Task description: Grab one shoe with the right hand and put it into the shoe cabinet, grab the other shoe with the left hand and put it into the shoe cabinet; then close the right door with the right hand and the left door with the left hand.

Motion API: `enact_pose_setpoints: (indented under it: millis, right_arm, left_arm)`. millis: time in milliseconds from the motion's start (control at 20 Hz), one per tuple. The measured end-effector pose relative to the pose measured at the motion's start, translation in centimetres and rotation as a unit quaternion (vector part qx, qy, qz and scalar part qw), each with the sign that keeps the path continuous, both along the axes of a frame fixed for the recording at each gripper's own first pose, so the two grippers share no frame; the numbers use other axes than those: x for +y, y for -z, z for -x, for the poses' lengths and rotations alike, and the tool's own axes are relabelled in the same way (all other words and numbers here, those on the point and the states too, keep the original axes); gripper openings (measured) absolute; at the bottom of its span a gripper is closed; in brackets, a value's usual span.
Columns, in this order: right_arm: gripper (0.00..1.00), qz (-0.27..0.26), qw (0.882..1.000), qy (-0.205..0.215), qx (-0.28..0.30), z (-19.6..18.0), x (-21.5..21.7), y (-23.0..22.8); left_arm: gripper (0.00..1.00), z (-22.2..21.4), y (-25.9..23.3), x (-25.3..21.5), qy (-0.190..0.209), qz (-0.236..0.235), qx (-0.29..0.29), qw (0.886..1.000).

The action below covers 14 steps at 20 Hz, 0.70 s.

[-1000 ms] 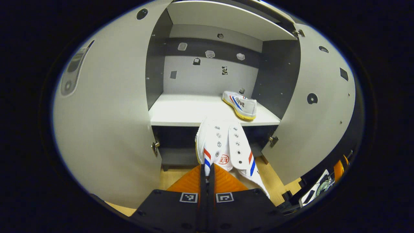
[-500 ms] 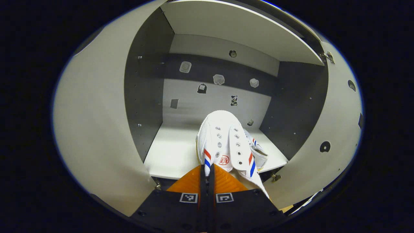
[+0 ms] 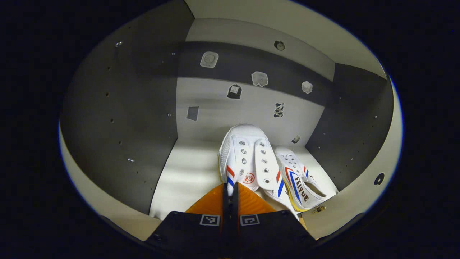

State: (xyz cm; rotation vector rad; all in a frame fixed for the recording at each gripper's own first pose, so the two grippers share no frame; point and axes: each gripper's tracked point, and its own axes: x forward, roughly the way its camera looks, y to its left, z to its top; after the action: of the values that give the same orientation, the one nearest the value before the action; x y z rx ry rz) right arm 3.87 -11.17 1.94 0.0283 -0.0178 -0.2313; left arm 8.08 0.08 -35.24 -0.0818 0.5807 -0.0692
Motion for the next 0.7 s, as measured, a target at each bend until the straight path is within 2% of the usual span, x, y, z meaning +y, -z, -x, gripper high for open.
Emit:
enact_pose_setpoints:
  millis: [50, 100, 500, 550, 700]
  right_arm:
    - [0.98, 0.0, 1.0, 0.001, 0.0, 0.0, 0.0, 0.0]
    - [0.94, -0.001, 1.0, 0.001, 0.0, -0.2, -0.1, -0.1]
    - [0.94, -0.01, 1.0, 0.004, 0.0, 0.0, 0.2, 0.0]
    - [0.98, -0.011, 1.0, 0.003, 0.002, 0.1, 0.3, 0.0]
    - [0.94, -0.018, 1.0, 0.001, 0.004, 0.3, 0.5, 0.3]
  left_arm:
    - [0.06, 0.0, 0.3, 0.0, -0.001, 0.0, 0.007, 1.0]
    - [0.06, 0.1, 0.5, 0.0, -0.001, 0.0, 0.013, 1.0]
    - [0.06, 0.5, 1.9, 0.2, -0.011, -0.006, 0.046, 0.999]
    - [0.06, 0.5, 1.9, 0.3, -0.014, -0.007, 0.046, 0.999]
    - [0.18, 0.6, 1.6, 0.0, -0.017, 0.001, 0.043, 0.999]
